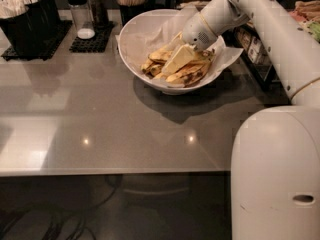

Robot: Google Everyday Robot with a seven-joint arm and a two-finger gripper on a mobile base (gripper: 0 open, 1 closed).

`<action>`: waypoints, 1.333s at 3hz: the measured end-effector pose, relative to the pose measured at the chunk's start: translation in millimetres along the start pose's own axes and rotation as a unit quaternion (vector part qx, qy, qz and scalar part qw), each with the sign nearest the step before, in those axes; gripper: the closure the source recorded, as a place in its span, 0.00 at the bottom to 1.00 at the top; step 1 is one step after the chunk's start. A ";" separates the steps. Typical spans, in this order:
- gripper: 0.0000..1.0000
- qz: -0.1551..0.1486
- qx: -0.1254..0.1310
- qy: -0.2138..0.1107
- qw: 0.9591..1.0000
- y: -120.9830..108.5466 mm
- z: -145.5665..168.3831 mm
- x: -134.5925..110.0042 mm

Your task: Pick banana from white bowl

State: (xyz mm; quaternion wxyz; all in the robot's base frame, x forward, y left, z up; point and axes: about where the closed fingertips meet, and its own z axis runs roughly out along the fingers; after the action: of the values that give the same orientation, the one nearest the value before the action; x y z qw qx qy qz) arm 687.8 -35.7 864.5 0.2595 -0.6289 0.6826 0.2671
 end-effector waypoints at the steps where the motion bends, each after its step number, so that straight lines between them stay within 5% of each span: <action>1: 0.58 0.004 0.000 -0.003 1.000 0.0 -0.6 1.1; 3: 1.00 0.010 0.004 -0.007 1.000 0.1 -0.4 4.7; 4: 1.00 0.004 0.014 -0.018 1.000 3.8 -5.6 6.1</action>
Offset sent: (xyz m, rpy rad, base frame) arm -0.0170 -0.0122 -0.0221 0.0220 0.0299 -0.0493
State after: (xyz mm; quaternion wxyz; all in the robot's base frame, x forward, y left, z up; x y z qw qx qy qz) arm 683.5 -43.8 864.5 0.2796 -0.6176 0.6838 0.2699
